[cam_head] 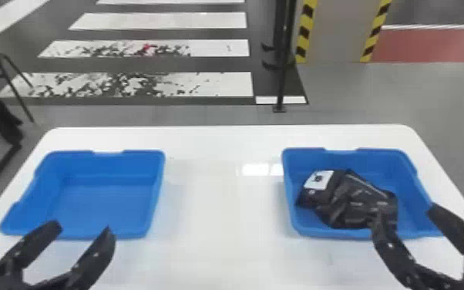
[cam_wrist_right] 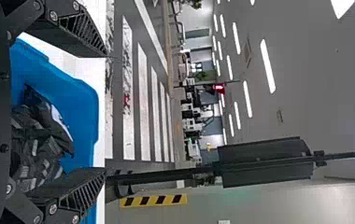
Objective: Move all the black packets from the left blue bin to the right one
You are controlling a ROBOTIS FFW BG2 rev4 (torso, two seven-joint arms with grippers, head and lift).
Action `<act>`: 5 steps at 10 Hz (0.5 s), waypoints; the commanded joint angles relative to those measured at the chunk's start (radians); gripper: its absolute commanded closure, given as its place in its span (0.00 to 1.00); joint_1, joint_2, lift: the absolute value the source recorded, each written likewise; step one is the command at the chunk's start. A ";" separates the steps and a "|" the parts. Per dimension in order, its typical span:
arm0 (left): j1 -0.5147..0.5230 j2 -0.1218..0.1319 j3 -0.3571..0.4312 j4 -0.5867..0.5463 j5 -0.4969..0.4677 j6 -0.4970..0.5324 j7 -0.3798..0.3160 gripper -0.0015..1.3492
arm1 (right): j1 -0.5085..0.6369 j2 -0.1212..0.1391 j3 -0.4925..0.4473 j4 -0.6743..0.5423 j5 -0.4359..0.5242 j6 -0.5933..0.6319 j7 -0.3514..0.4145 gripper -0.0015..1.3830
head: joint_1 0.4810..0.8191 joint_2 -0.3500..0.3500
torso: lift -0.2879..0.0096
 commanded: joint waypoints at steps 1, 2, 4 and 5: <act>0.036 -0.004 -0.018 0.000 -0.014 -0.065 0.027 0.12 | 0.067 0.001 0.013 -0.033 0.022 -0.002 -0.015 0.12 | 0.63 0.60 | 0.45; 0.039 -0.004 -0.020 0.000 -0.016 -0.063 0.032 0.12 | 0.077 0.001 0.019 -0.033 0.014 -0.002 -0.033 0.12 | 0.63 0.62 | 0.45; 0.031 -0.004 -0.036 0.000 -0.014 -0.068 0.034 0.12 | 0.072 0.001 0.019 -0.020 0.006 -0.002 -0.033 0.12 | 0.63 0.63 | 0.45; 0.031 -0.004 -0.036 0.000 -0.014 -0.070 0.034 0.12 | 0.070 0.001 0.019 -0.018 0.002 -0.002 -0.033 0.12 | 0.63 0.62 | 0.45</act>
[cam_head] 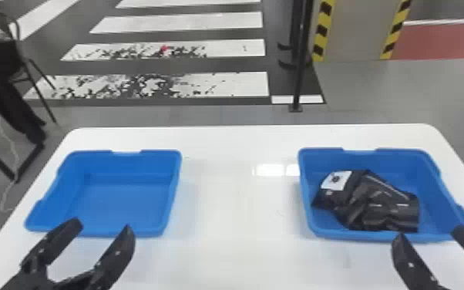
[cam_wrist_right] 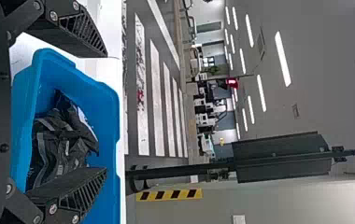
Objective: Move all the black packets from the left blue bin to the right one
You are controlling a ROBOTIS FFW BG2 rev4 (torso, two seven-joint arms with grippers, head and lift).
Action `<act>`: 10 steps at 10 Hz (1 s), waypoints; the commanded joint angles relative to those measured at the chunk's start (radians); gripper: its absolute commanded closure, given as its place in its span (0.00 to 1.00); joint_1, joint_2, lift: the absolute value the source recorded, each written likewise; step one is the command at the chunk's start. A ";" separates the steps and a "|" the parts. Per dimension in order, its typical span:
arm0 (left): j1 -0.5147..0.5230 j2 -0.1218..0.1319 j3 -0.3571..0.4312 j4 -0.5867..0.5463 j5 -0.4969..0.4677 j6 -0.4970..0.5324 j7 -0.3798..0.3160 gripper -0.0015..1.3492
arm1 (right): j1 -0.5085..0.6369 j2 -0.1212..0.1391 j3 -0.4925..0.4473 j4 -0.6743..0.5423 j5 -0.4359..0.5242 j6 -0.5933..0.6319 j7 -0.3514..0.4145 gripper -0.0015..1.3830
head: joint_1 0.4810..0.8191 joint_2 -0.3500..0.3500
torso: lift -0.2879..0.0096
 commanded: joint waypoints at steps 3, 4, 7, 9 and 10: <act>-0.003 -0.004 -0.003 0.000 0.002 0.002 0.002 0.12 | -0.001 0.001 0.000 0.009 -0.012 0.000 0.000 0.12 | 0.63 0.61 | 0.45; -0.005 -0.004 -0.003 0.000 0.004 0.005 0.002 0.12 | 0.001 0.001 0.000 0.012 -0.016 0.000 0.000 0.12 | 0.63 0.61 | 0.45; -0.008 -0.004 -0.003 0.000 0.006 0.012 0.002 0.12 | -0.001 0.001 0.000 0.017 -0.024 0.000 0.002 0.12 | 0.63 0.60 | 0.45; -0.008 -0.004 -0.001 0.000 0.008 0.015 0.002 0.12 | -0.001 0.001 0.000 0.017 -0.028 0.000 0.002 0.12 | 0.63 0.60 | 0.45; -0.008 -0.004 -0.001 0.000 0.008 0.015 0.002 0.12 | -0.001 0.001 0.000 0.017 -0.028 0.000 0.002 0.12 | 0.63 0.60 | 0.45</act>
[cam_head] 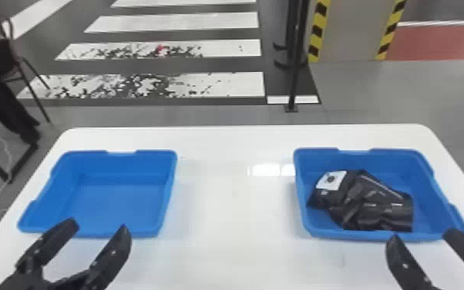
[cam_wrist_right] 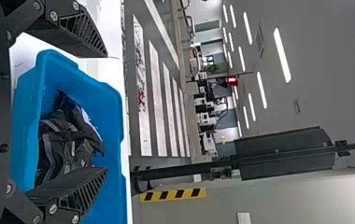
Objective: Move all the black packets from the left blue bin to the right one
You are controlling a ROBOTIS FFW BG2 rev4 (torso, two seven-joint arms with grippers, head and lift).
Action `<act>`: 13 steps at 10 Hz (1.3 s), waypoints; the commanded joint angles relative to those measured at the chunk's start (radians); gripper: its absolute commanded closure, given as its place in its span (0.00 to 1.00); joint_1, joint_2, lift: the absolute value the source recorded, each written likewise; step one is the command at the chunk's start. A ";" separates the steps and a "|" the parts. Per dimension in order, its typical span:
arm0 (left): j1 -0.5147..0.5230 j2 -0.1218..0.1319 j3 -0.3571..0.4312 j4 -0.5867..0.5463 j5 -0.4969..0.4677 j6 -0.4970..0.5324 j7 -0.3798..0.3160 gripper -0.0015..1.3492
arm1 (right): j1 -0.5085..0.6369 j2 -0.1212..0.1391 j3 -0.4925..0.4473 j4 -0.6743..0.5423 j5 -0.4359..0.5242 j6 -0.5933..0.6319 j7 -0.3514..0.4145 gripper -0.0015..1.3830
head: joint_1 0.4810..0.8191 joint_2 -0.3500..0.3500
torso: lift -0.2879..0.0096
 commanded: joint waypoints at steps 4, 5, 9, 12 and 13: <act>-0.003 -0.004 -0.004 0.000 0.004 -0.005 0.000 0.12 | -0.005 0.001 0.002 0.000 -0.002 0.000 0.003 0.12 | 0.63 0.60 | 0.45; -0.003 -0.004 -0.004 0.000 0.006 -0.005 0.000 0.12 | -0.005 0.001 0.002 0.000 -0.002 0.000 0.003 0.12 | 0.63 0.60 | 0.45; -0.003 -0.004 -0.002 0.000 0.006 0.000 0.000 0.12 | -0.007 0.001 0.002 0.002 -0.004 0.000 0.003 0.12 | 0.63 0.60 | 0.45; -0.003 -0.004 0.000 0.000 0.012 0.002 0.000 0.12 | -0.007 0.001 0.004 0.005 -0.004 0.000 0.003 0.12 | 0.63 0.61 | 0.45; -0.003 -0.004 0.000 0.000 0.012 0.002 0.000 0.12 | -0.007 0.001 0.004 0.005 -0.006 0.000 0.003 0.12 | 0.63 0.61 | 0.45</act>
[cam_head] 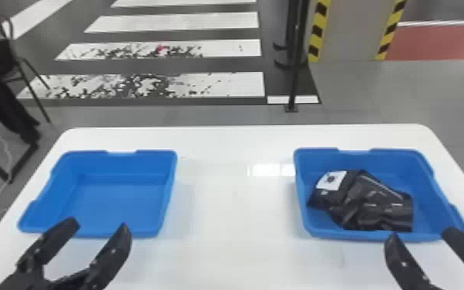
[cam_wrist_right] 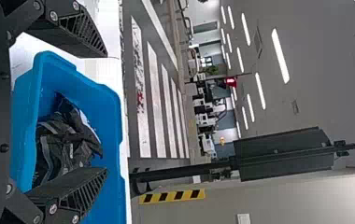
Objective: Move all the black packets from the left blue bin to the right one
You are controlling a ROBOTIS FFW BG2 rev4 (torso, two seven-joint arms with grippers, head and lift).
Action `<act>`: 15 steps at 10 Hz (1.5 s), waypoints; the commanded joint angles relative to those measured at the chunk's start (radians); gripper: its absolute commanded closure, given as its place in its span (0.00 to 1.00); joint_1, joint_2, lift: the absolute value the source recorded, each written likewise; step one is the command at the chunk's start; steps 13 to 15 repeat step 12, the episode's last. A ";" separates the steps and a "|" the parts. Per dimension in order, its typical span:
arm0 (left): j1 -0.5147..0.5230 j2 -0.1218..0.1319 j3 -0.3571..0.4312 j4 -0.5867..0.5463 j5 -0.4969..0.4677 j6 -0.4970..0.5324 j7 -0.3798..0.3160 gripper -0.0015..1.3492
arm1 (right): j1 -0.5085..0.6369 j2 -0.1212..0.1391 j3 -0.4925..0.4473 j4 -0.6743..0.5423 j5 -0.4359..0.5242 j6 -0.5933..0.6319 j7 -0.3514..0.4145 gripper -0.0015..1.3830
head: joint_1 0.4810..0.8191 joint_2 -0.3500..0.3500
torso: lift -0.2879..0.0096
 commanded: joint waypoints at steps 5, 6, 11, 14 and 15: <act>0.002 -0.004 0.002 0.000 0.004 0.001 0.000 0.12 | 0.000 0.001 0.000 0.003 -0.007 0.000 0.000 0.12 | 0.63 0.61 | 0.45; 0.002 -0.004 0.002 0.000 0.004 0.001 0.000 0.12 | 0.000 0.001 0.000 0.003 -0.007 0.000 0.002 0.12 | 0.63 0.61 | 0.45; 0.002 -0.004 0.006 0.000 0.006 -0.004 0.000 0.12 | 0.003 -0.002 0.000 0.000 -0.011 0.000 0.002 0.12 | 0.63 0.61 | 0.45; 0.005 -0.004 0.006 0.000 0.006 -0.004 0.000 0.12 | 0.003 -0.002 0.000 0.000 -0.013 0.000 0.003 0.12 | 0.63 0.61 | 0.45; 0.005 -0.004 0.006 0.000 0.006 -0.004 0.000 0.12 | 0.003 -0.002 0.000 0.000 -0.013 0.000 0.003 0.12 | 0.63 0.61 | 0.45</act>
